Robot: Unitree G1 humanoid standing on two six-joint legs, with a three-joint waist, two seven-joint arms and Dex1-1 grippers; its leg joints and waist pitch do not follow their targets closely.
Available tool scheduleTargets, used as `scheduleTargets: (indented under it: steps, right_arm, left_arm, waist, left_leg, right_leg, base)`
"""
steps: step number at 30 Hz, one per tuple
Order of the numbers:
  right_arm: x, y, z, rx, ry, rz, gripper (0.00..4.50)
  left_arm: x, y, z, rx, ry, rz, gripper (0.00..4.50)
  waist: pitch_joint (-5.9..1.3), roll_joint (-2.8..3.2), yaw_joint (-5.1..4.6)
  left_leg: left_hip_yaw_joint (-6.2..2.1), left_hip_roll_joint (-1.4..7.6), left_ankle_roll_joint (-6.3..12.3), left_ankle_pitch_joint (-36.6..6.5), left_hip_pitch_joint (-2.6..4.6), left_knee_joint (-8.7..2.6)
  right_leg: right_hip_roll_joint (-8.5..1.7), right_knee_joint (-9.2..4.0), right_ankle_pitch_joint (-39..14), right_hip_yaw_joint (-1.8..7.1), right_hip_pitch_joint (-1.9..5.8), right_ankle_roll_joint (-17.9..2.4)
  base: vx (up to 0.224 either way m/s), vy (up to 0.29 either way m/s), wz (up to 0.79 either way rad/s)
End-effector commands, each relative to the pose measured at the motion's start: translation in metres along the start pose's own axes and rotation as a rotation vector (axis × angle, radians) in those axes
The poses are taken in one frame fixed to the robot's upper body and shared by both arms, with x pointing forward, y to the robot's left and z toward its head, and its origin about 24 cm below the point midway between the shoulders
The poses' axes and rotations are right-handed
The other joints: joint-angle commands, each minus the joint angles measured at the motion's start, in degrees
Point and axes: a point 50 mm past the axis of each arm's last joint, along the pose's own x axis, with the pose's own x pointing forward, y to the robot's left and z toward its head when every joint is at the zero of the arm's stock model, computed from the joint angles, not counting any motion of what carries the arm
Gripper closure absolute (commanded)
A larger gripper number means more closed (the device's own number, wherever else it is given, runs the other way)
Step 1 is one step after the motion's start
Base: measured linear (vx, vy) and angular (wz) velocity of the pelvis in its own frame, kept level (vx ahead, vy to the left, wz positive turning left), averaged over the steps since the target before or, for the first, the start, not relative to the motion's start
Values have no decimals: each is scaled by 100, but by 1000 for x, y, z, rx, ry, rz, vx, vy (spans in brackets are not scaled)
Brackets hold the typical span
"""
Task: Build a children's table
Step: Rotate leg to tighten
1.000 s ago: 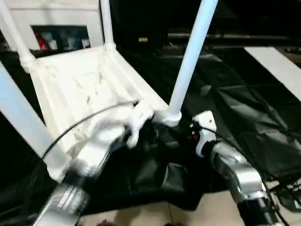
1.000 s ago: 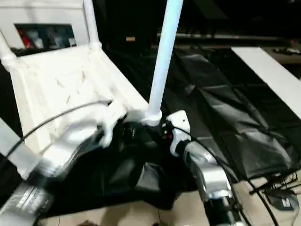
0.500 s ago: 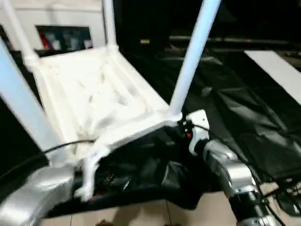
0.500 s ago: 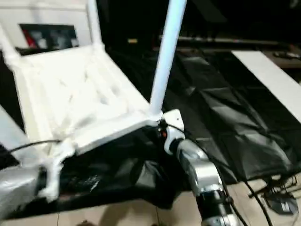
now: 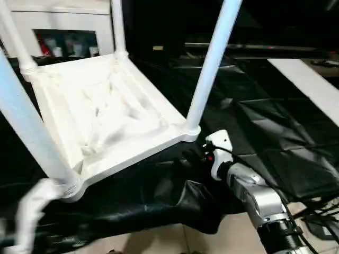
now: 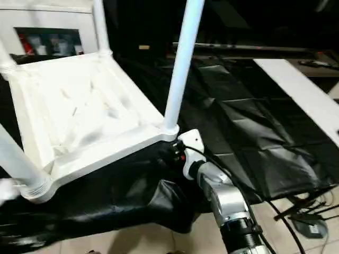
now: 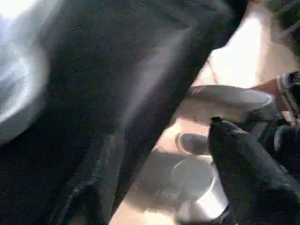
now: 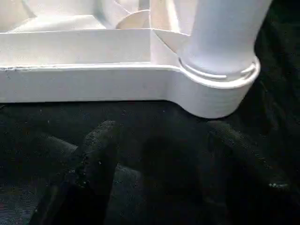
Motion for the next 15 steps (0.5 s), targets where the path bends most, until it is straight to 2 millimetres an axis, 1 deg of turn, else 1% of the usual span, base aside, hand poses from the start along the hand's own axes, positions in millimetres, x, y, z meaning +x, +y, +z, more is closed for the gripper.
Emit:
scheduleTargets:
  steps: [1, 2, 3, 4, 5, 6, 7, 8, 9, 10, 11, 12, 13, 14, 15]
  right_arm:
    - [2, -3, 1, -12, 9, -13, 144]
    - [3, -2, 1, -14, 12, -10, 144]
    - [4, -1, 0, -18, 20, -10, 144]
    - [4, -1, 0, -18, 20, -10, 144]
    - [6, -2, 0, -26, 26, -19, 144]
    - [8, -3, 1, -28, 25, -26, 144]
    - [8, -3, 1, -28, 25, -26, 144]
    - [9, -4, 2, -28, 22, -29, 144]
    - [10, -4, 3, -27, 20, -32, 144]
    - [10, -4, 3, -27, 20, -33, 144]
    - [11, -5, 4, -27, 18, -36, 144]
    - [11, -5, 4, -27, 17, -37, 144]
    - [13, -6, 5, -30, 17, -41, 144]
    - [14, -6, 5, -31, 17, -42, 144]
    - [15, -5, 5, -32, 17, -42, 144]
  left_arm:
    - [-20, 12, 9, 35, -53, 102, 102]
    - [-25, 16, 11, 43, -79, 131, 90]
    - [-30, 21, 14, 57, -113, 171, 75]
    - [-30, 21, 14, 57, -113, 171, 65]
    - [-40, 31, 24, 72, -223, 255, 55]
    - [-44, 36, 30, 69, -287, 296, 44]
    - [-45, 36, 30, 70, -289, 295, 32]
    - [-46, 36, 31, 79, -298, 285, 23]
    - [-46, 35, 33, 85, -325, 281, 18]
    - [-46, 35, 34, 85, -326, 281, 18]
    - [-45, 34, 38, 91, -374, 267, 4]
    - [-44, 34, 40, 92, -386, 263, 4]
    - [-38, 28, 51, 98, -485, 196, 4]
    - [-34, 23, 57, 101, -537, 142, 4]
    - [-31, 20, 61, 102, -568, 108, 4]
  waist:
    - [-180, 166, -19]
    - [-182, 168, -26]
    - [-178, 151, -16]
    - [-177, 159, -7]
    - [-198, 155, -1]
    - [-204, 171, 16]
    - [-211, 178, 19]
    - [-214, 174, 24]
    - [-217, 149, 18]
    - [-223, 153, 25]
    - [-238, 152, 28]
    - [-251, 156, 35]
    - [-260, 158, 42]
    - [-270, 163, 67]
    - [-271, 172, 82]
  left_leg:
    - [-20, -28, -67, -2550, 48, -434]
    - [-23, -19, -75, -2586, 65, -435]
    - [-28, -12, -70, -2631, 76, -438]
    - [-34, -13, -71, -2650, 81, -442]
    - [-37, -9, -83, -2644, 86, -443]
    - [-33, -12, -112, -2634, 101, -438]
    - [-33, -10, -130, -2603, 99, -436]
    - [-48, 0, -147, -2537, 70, -451]
    - [-51, 6, -152, -2509, 51, -458]
    - [-50, 6, -158, -2495, 55, -456]
    - [-34, 6, -152, -2443, 69, -444]
    - [-27, 4, -152, -2348, 60, -440]
    - [-20, 7, -164, -2318, 71, -438]
    - [-6, 3, -191, -2283, 106, -422]
    - [3, -1, -228, -2309, 105, -412]
  right_leg:
    - [-221, -625, -3208, 230, 115, -240]
    - [-219, -626, -3189, 232, 104, -252]
    - [-225, -628, -3153, 238, 94, -295]
    - [-224, -627, -3149, 239, 95, -308]
    - [-223, -605, -3073, 243, 102, -354]
    - [-222, -601, -2980, 243, 103, -408]
    - [-228, -584, -2883, 250, 112, -444]
    - [-238, -557, -2734, 253, 145, -505]
    - [-237, -533, -2659, 259, 162, -539]
    - [-238, -525, -2628, 263, 164, -554]
    - [-233, -518, -2497, 274, 154, -598]
    - [-230, -491, -2332, 278, 171, -653]
    - [-227, -482, -2262, 278, 168, -682]
    - [-219, -466, -2109, 279, 147, -771]
    - [-216, -442, -1975, 284, 143, -856]
  base:
    - [0, 0, 0]
    - [0, 0, 0]
    - [0, 0, 0]
    - [0, 0, 0]
    - [0, 0, 0]
    - [0, 0, 0]
    - [0, 0, 0]
    - [0, 0, 0]
    - [0, 0, 0]
    - [0, 0, 0]
    - [0, 0, 0]
    - [0, 0, 0]
    - [0, 0, 0]
    - [0, 0, 0]
    - [0, 0, 0]
